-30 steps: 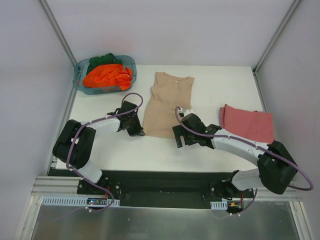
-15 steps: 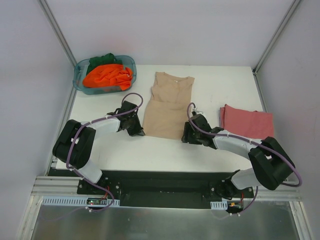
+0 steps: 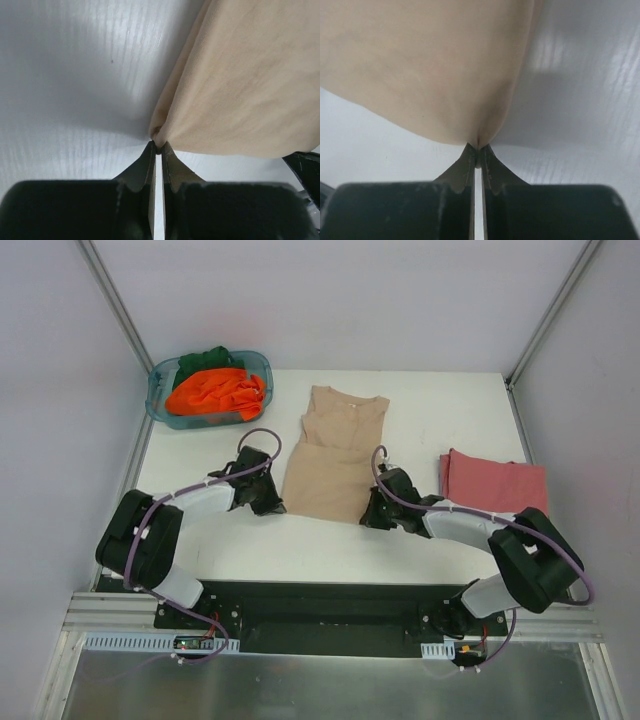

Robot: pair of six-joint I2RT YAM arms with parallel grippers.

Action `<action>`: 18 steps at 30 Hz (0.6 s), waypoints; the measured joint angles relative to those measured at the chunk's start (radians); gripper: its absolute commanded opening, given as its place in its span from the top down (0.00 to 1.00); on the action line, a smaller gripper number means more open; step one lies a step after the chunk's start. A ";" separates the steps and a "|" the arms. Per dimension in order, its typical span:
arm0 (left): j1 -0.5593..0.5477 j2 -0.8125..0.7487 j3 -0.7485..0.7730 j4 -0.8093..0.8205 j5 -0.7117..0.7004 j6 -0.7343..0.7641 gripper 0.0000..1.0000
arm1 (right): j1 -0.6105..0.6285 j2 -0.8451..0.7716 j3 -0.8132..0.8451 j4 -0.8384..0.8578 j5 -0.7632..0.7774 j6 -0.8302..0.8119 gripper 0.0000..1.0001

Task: Fold and stack the t-shirts
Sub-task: Grab one side of the 2/3 rectangular tshirt with both arms, then fold the long partially folded tshirt into a neat square

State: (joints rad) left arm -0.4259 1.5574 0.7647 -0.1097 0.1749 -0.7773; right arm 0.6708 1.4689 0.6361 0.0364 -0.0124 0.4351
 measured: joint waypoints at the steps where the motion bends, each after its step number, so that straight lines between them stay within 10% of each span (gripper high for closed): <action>1: 0.000 -0.024 -0.018 0.000 -0.003 0.000 1.00 | 0.000 -0.008 -0.005 -0.003 -0.023 -0.003 0.99; 18: -0.014 -1.063 -0.295 -0.229 -0.024 0.004 1.00 | 0.155 -0.356 0.026 -0.288 -0.614 -0.058 0.99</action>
State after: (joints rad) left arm -0.4397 0.4946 0.4694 -0.3389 0.1513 -0.7731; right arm 0.8257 1.1133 0.6624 -0.2516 -0.6266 0.3771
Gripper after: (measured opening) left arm 0.011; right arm 0.031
